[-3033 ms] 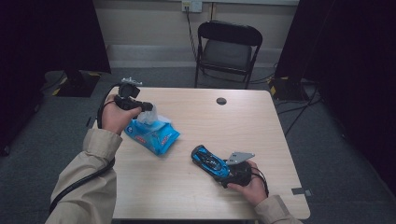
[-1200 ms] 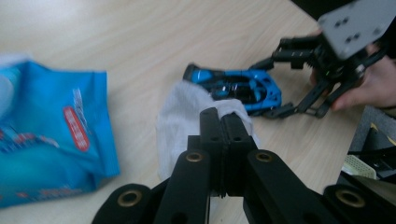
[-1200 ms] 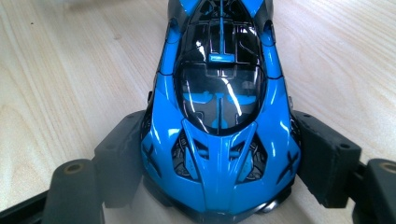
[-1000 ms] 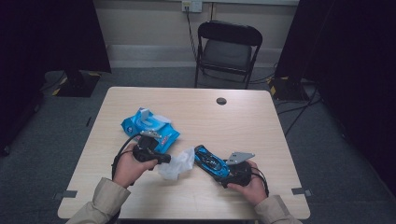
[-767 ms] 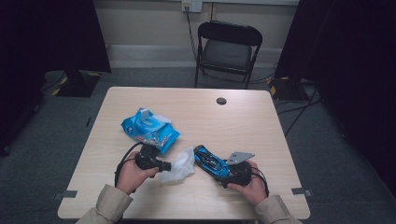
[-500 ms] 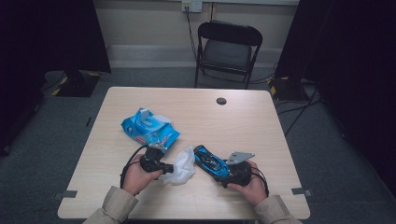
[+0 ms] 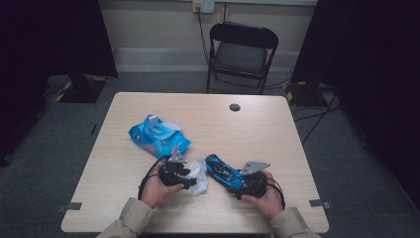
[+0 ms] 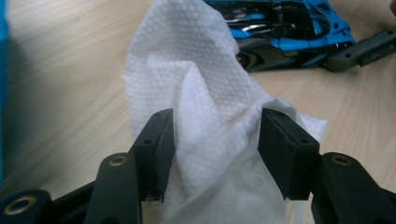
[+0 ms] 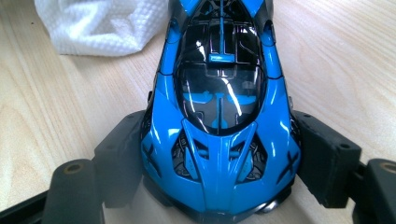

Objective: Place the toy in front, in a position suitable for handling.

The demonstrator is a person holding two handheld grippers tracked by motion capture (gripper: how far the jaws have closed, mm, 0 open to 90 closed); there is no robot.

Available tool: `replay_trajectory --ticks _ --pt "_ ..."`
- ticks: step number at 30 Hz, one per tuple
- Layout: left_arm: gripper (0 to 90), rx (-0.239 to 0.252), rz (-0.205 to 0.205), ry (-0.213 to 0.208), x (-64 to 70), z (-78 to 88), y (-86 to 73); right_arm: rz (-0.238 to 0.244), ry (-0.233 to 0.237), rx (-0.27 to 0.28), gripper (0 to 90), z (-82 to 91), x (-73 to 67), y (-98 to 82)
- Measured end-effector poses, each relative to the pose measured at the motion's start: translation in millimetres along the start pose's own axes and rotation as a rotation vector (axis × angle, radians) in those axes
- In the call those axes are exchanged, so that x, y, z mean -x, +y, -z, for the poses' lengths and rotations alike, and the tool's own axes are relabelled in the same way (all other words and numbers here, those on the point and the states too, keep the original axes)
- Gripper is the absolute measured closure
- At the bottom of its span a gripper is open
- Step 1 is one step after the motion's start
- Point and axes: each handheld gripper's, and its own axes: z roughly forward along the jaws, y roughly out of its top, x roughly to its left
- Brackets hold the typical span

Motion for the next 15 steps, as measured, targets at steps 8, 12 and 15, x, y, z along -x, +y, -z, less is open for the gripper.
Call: replay_trajectory --ticks 8,12,15 --pt "52.7 -0.003 -0.108 0.043 7.0 -3.3 -0.6 0.0 0.0 0.0 24.7 0.0 0.0 0.0" --pt "73.6 -0.02 -0.074 0.024 10.7 -2.9 0.4 0.0 0.0 0.0 24.7 0.0 0.0 0.0" --pt "84.5 -0.046 -0.028 0.003 12.5 -2.2 1.4 0.0 0.0 0.0 24.7 0.0 0.0 0.0"
